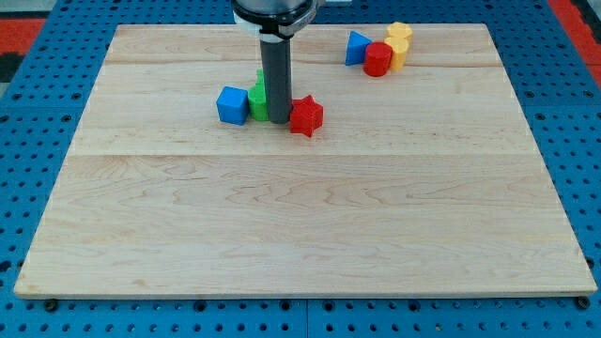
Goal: Push the green circle into the green star
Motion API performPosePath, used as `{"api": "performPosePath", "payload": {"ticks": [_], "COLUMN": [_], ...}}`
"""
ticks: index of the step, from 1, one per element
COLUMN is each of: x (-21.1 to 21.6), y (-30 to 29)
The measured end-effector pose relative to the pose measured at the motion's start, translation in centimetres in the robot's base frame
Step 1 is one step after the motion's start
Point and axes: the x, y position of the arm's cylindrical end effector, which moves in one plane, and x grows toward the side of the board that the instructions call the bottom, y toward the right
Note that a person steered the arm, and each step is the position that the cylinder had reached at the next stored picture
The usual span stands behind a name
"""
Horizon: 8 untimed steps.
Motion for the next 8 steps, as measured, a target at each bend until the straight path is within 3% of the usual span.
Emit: {"api": "performPosePath", "payload": {"ticks": [2, 3, 5, 7, 8], "x": [-4.4, -4.7, -3.2, -8.4, -11.5], "y": [1.0, 7.7, 5.3, 21.3, 22.5]}}
